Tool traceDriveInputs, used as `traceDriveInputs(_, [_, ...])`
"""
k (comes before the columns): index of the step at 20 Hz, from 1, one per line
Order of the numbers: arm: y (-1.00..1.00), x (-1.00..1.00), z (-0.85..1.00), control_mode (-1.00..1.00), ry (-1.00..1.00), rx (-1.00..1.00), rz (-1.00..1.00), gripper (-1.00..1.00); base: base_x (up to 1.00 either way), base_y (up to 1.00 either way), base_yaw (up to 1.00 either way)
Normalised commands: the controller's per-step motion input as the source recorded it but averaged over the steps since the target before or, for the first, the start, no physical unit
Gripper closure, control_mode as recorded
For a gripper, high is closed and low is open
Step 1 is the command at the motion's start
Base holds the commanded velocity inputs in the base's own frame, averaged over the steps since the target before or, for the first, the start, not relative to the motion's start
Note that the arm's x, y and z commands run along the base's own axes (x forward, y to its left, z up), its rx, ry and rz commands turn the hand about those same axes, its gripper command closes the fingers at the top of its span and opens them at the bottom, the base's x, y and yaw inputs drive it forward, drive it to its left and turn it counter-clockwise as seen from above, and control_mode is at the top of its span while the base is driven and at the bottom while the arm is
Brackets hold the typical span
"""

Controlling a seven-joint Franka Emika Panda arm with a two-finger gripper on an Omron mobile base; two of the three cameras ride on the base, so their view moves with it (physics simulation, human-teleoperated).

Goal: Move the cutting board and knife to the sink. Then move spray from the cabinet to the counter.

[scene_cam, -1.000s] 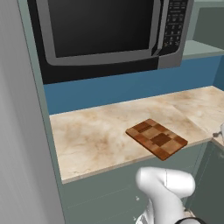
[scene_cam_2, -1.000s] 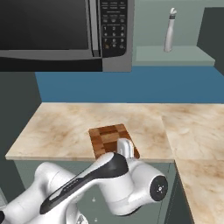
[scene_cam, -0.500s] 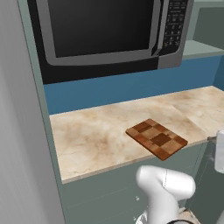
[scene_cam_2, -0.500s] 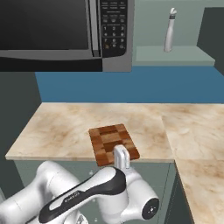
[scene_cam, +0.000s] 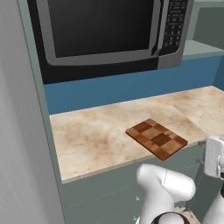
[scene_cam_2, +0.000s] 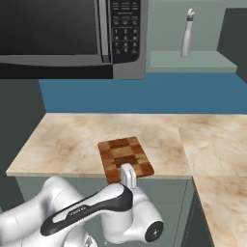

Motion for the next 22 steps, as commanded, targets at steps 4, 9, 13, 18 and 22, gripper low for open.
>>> traceDriveInputs(4, [0.01, 0.15, -0.22, -1.00, 0.00, 0.00, 0.00, -1.00, 0.00, 0.00, 0.00])
traceDriveInputs(9, [0.00, 0.16, -0.28, -1.00, 0.01, 0.00, 0.00, -1.00, 0.00, 0.00, 0.00])
traceDriveInputs(13, [0.02, 0.27, -0.30, -1.00, 0.03, 0.00, 0.03, -1.00, 0.00, 0.00, 0.00])
traceDriveInputs(18, [0.09, 0.29, -0.27, -1.00, 0.01, 0.00, 0.04, -1.00, 0.00, 0.00, 0.00])
traceDriveInputs(22, [0.11, 0.28, -0.29, -1.00, 0.00, 0.00, 0.03, -1.00, 0.00, 0.00, 0.00])
